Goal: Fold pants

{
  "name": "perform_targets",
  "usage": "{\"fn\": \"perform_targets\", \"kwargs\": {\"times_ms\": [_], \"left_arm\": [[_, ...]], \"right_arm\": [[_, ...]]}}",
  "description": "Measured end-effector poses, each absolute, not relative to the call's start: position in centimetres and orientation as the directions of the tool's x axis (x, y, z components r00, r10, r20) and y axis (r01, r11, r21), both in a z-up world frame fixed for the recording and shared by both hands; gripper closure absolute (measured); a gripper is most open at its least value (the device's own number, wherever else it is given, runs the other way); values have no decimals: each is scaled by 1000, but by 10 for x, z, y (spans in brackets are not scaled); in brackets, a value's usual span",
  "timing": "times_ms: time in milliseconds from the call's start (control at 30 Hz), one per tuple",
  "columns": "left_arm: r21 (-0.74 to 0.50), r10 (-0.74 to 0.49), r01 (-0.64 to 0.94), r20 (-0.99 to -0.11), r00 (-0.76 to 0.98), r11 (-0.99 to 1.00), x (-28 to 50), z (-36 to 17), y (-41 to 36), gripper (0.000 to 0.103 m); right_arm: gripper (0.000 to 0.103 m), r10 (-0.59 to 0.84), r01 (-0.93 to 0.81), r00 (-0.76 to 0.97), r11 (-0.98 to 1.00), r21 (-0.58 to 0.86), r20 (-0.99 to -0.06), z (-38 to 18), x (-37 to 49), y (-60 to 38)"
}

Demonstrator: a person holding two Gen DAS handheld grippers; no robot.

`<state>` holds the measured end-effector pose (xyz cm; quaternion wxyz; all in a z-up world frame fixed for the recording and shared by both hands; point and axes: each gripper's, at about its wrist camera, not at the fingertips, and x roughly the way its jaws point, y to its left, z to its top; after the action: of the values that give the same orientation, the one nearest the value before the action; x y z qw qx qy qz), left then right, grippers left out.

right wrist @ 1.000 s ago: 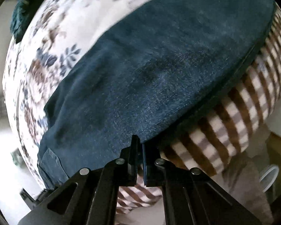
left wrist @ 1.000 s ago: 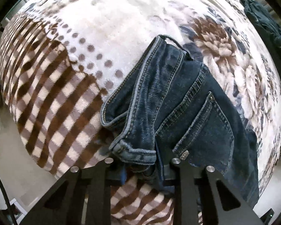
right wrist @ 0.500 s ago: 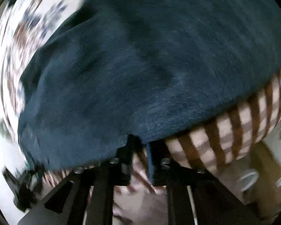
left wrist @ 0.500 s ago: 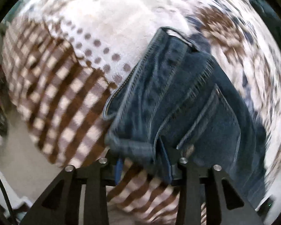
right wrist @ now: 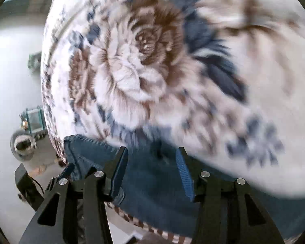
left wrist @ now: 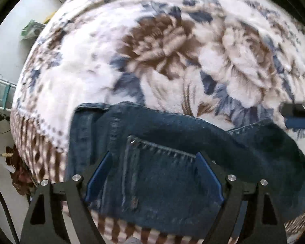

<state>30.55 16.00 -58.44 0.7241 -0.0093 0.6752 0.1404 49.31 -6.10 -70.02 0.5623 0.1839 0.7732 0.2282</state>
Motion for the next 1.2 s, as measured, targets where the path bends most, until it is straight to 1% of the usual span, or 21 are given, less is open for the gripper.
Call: {"fn": "perform_targets", "kwargs": {"times_ms": [100,233,267,300,333,400,433,467,567,633,700,800,833,900,933,967,1033,1100,1133,1167,1200], "left_arm": [[131,141,-243,-990,23,961,301,-596,168,19],[100,110,-270,-994,22,958,294,-599,177,19],[100,110,-270,-994,22,958,293,-600,177,19],[100,111,-270,-994,24,958,294,-600,177,19],[101,111,-271,-994,23,957,294,-600,177,19],[98,107,-269,-994,16,958,295,-600,176,19],[97,105,-269,-994,16,958,294,-601,175,19],[93,100,-266,-995,14,959,293,-602,178,19],[88,92,-254,-996,6,963,291,-607,181,19],[92,95,-254,-995,0,963,290,-608,183,19],[87,88,-266,-996,-8,960,290,-608,184,19],[78,77,-282,-997,-15,956,286,-602,186,19],[79,79,-282,-997,-9,956,284,-598,185,20],[83,87,-276,-996,1,957,280,-589,182,19],[84,90,-274,-996,7,958,279,-586,179,19],[88,96,-266,-995,16,960,279,-581,176,19],[104,117,-246,-992,40,964,274,-572,165,19],[119,136,-223,-989,61,968,272,-565,153,19],[124,142,-206,-987,76,971,270,-558,143,19],[122,141,-195,-986,85,973,269,-555,135,19],[112,130,-181,-988,89,977,268,-552,123,19]], "right_arm": [[52,519,-9,-401,822,570,-755,-717,488,-48],[53,506,-56,-454,805,590,-734,-716,462,-48],[55,502,-62,-452,807,587,-737,-718,460,-45],[63,486,-81,-448,814,575,-750,-720,460,-43],[91,465,-94,-425,831,549,-777,-721,462,-42],[96,447,-102,-384,849,518,-808,-718,466,-31],[99,436,-135,-319,858,495,-842,-708,470,-30],[100,401,-176,-258,875,451,-879,-696,475,-32],[103,415,-91,-249,889,448,-875,-700,486,-50],[102,382,-96,-239,906,413,-893,-703,491,-55],[102,450,-23,-267,881,473,-852,-702,495,-63],[101,493,-19,-209,862,507,-845,-676,493,-71],[97,529,-20,-214,838,545,-821,-670,489,-72],[87,569,-15,-265,805,593,-778,-672,476,-58],[80,558,-25,-275,810,586,-783,-676,469,-53],[80,533,-44,-255,827,560,-807,-678,463,-52],[79,541,-12,-160,835,550,-826,-676,451,-66],[55,579,58,-39,815,577,-814,-670,433,-98],[33,584,94,25,807,583,-812,-666,420,-118],[29,578,133,73,802,582,-813,-662,410,-139],[29,573,193,117,788,584,-811,-659,394,-166]]}}
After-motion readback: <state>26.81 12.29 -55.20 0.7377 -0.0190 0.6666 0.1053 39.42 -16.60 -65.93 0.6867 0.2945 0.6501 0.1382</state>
